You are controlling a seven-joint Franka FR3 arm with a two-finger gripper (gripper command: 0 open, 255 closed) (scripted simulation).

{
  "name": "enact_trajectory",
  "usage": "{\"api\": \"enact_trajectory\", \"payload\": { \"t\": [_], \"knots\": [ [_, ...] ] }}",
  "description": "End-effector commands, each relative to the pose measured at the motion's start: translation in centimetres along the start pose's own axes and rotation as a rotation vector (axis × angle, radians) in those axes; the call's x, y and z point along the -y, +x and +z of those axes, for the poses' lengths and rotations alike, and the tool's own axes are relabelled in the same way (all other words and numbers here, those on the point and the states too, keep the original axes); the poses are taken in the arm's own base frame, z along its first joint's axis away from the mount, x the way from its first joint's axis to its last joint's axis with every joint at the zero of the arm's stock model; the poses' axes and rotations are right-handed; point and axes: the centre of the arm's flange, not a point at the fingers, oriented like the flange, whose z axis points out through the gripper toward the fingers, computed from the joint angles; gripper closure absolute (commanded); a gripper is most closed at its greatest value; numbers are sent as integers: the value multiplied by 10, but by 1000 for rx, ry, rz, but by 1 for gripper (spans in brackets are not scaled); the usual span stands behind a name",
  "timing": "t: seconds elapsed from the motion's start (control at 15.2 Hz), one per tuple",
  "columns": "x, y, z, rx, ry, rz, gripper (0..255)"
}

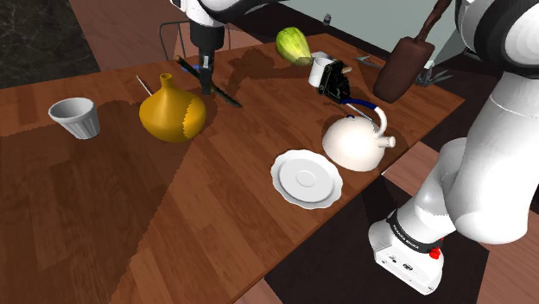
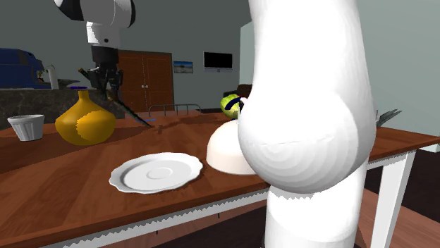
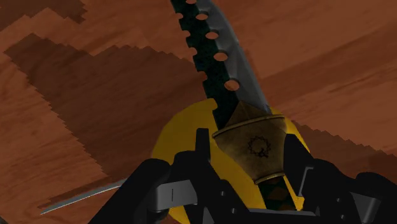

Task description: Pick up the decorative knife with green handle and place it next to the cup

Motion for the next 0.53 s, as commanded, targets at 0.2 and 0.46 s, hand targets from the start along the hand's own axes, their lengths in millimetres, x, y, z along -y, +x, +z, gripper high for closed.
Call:
{"api": "enact_trajectory", "payload": {
  "t": [0.2, 0.46],
  "knots": [
    [46, 49, -1, 0, 0, 2, 255],
    [83, 87, 0, 0, 0, 2, 255]
  ]
}}
